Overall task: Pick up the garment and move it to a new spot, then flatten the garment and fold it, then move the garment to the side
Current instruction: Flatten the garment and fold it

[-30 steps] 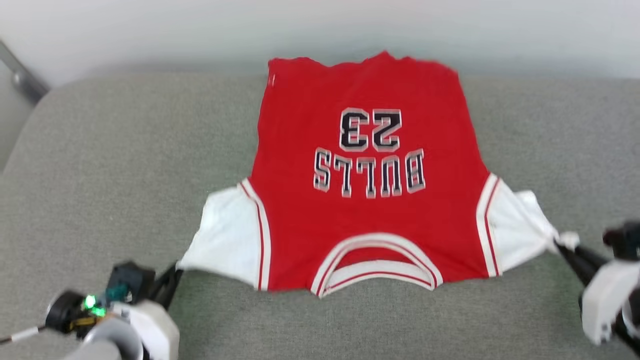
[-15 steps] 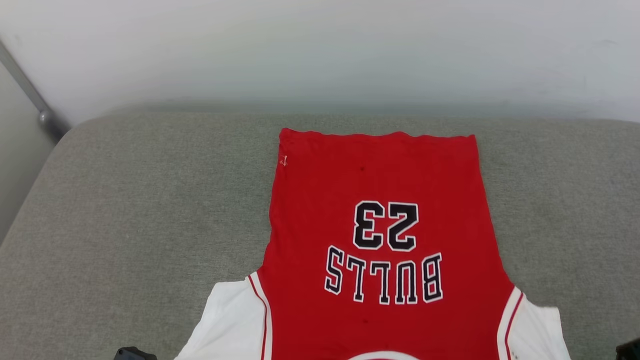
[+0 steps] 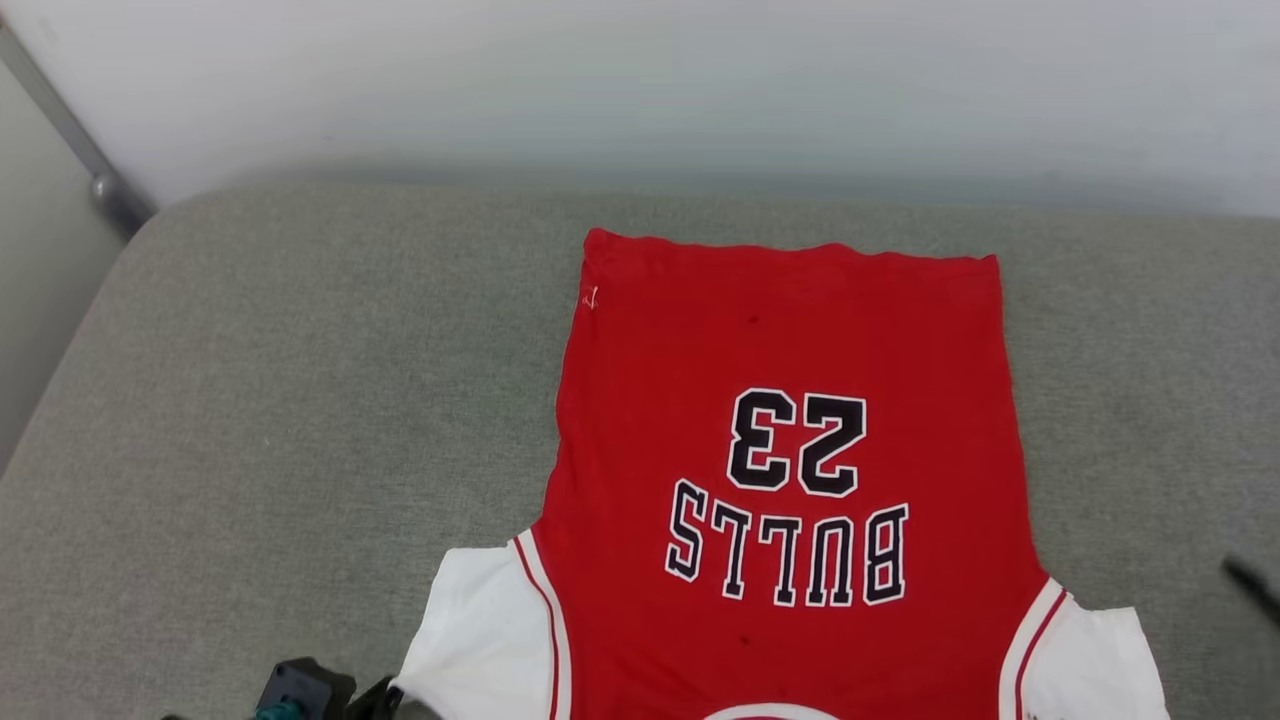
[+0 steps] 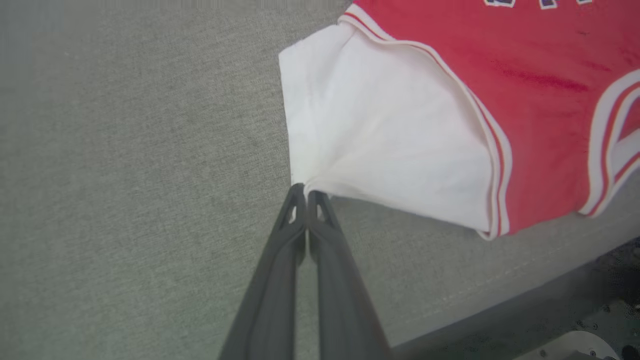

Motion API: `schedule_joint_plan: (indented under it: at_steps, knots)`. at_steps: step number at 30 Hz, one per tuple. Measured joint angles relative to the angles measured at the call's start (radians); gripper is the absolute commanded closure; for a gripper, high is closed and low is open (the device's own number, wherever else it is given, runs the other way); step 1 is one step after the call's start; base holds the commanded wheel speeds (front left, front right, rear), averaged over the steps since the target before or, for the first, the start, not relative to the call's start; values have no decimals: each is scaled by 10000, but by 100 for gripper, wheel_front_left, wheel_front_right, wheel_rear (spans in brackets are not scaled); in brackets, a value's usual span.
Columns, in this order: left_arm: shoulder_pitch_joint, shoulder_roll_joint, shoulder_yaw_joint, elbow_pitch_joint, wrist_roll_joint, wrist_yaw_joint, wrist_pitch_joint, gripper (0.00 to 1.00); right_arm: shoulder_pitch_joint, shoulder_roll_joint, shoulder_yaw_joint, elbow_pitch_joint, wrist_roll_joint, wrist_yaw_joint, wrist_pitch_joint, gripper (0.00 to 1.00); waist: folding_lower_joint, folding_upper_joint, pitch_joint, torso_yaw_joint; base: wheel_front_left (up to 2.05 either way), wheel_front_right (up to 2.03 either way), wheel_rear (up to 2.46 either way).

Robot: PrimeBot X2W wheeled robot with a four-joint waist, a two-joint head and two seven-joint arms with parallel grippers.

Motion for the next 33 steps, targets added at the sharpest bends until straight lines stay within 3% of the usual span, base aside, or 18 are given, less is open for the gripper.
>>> schedule_joint_plan:
  at_steps: [4, 9, 13, 14, 21, 26, 33]
  knots:
    - [-417, -59, 52, -362, 257, 161, 88, 100, -1415, -529, -825, -502, 21, 0, 353, 0, 1, 0, 391, 160, 0, 0, 0]
    - [-944, -221, 134, -761, 662, 278, 88, 100, -3769, -1208, -748, -479, 685, 0, 1584, 0, 1, 0, 1071, 466, 0, 0, 0]
    - [-1338, -428, 115, -938, 1053, 301, 63, 100, -5690, -1894, -23, -192, 1590, 0, 3812, 0, 2, 0, 1773, 795, 0, 0, 0]
    - [-1676, -679, 117, -1030, 1312, 299, -10, 100, -7184, -2165, 424, 117, 1854, 0, 5469, 0, 3, 0, 2316, 1112, 0, 0, 0]
    - [-2415, -1287, 75, -1135, 1887, 245, -205, 100, -10025, -2144, 1519, 792, 1156, 0, 8554, 0, 4, 0, 3652, 1898, 0, 0, 0]
    - [-2762, -1737, 10, -1072, 2150, 144, -391, 100, -11043, -1749, 1891, 1555, 545, 0, 9216, 0, 4, 0, 4527, 2470, 0, 0, 0]
    - [-3083, -2090, -17, -1112, 2405, 52, -612, 100, -11274, -1390, 1659, 2566, 370, 0, 8916, 0, 4, 0, 5442, 3166, 0, 0, 0]
